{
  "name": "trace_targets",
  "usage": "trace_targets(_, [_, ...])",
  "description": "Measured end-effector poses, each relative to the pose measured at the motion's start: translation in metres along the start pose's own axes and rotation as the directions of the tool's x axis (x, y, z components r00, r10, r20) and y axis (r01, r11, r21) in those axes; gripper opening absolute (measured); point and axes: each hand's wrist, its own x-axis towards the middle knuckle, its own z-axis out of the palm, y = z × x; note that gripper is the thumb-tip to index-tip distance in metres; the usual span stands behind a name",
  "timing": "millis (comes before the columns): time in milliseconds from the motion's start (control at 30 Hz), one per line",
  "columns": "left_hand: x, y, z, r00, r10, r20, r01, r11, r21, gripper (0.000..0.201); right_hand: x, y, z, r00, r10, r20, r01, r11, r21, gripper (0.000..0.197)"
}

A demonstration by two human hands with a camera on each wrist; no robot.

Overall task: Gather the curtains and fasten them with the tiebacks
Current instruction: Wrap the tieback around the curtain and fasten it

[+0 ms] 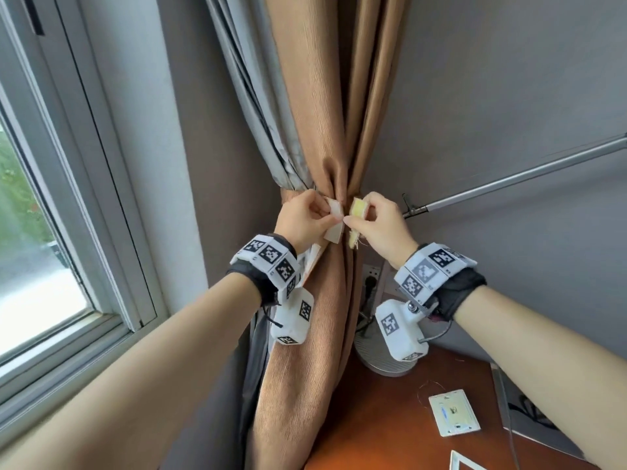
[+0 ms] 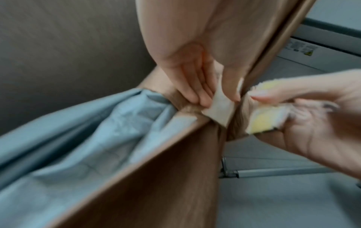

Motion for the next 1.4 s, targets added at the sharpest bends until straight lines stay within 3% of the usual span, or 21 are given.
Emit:
trace_targets(100, [0.001,0.0,0.007,0.993,-0.026,-0.116,0.028,0.999,0.022,0.037,-0.007,-0.002,0.0,0.999,0.015,-0.048,-0.016,1.0,-0.014,0.03])
trace_targets(233, [0.002,0.009,0.014,0.983,-0.026,-0.183,0.043,0.995,0.087,0.034,-0.017,-0.002,-0.002,0.997,0.003,-0.076,-0.004,1.0,-0.01,0.026])
trace_targets(533, [0.004,0.007,0.009,0.987,-0.037,-0.156,0.048,0.996,0.069,0.026,-0.017,-0.007,0.027,0.997,0.024,-0.078,-0.025,1.0,-0.009,0.028])
trace_targets(700, [0.009,-0.006,-0.003,0.996,0.038,-0.082,-0.036,0.999,0.02,0.016,-0.01,-0.008,0.038,0.99,0.061,-0.131,-0.055,0.997,0.045,0.029])
trace_targets(867, [0.014,-0.014,-0.011,0.994,0.107,-0.024,-0.108,0.994,-0.012,0.009,-0.005,-0.01,0.043,0.994,0.057,-0.093,-0.053,0.998,0.045,0.03])
trace_targets(1067, [0.011,-0.022,-0.012,0.994,0.095,0.045,-0.09,0.99,-0.11,0.026,0.003,-0.009,0.038,0.994,0.106,0.024,-0.107,0.991,0.085,0.024])
trace_targets(1267, [0.01,-0.032,-0.013,0.982,0.182,0.044,-0.178,0.981,-0.082,0.02,0.009,-0.012,0.034,0.998,0.053,-0.034,-0.053,0.999,0.012,0.015])
trace_targets(1333, [0.009,-0.033,-0.013,0.981,0.194,0.028,-0.195,0.981,0.012,0.016,0.013,-0.015,0.033,0.991,0.059,-0.122,-0.067,0.996,-0.062,0.026])
trace_targets(1400, [0.007,-0.034,-0.012,0.984,0.179,0.021,-0.18,0.977,0.112,0.021,0.018,-0.014,0.03,0.974,0.087,-0.209,-0.112,0.987,-0.113,0.051])
